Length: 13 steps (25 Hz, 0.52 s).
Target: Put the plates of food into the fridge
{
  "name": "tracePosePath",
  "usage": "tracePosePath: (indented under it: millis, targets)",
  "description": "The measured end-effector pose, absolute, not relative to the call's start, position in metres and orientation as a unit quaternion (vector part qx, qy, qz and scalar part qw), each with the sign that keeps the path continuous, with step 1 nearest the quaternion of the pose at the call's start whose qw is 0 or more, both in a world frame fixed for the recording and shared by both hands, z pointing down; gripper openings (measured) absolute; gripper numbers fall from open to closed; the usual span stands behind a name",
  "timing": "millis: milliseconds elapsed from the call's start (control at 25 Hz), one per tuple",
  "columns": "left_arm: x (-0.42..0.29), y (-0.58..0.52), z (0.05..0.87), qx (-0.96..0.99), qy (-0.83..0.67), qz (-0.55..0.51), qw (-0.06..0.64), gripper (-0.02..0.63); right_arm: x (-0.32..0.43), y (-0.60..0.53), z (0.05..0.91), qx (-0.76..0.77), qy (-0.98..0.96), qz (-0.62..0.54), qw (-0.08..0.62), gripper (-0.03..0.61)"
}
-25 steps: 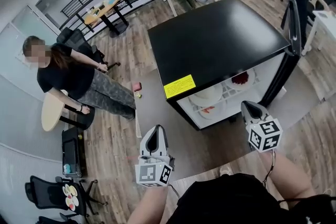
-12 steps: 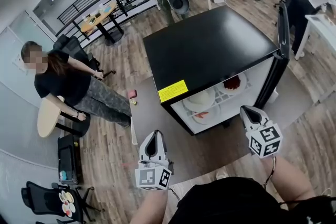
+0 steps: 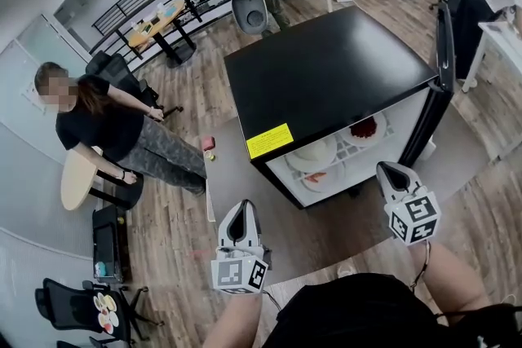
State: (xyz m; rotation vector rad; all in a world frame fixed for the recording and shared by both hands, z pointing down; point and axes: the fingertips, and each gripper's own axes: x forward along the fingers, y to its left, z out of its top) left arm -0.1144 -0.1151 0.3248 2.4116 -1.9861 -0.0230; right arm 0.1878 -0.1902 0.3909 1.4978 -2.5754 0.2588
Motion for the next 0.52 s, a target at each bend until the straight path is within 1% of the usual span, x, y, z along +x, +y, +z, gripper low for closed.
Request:
tracePosePath:
  millis: [120,320,520]
  targets:
    - [-0.113,-0.115,0.323,0.771,-0.637,-0.003,0.009,0.004,0.187,-0.191,0.390,0.497,-0.861,0.083,0.074,0.006]
    - [-0.109,-0.114,0.324,0.771,-0.637,0.008,0.010,0.004,0.181,-0.189,0.386,0.487,-0.868,0.045,0.083,0.006]
    - [-0.100,-0.116,0.336,0.780,-0.626,0.021,0.005,0.004,0.184,-0.196,0.385,0.491,-0.868,0.039,0.071,0.006]
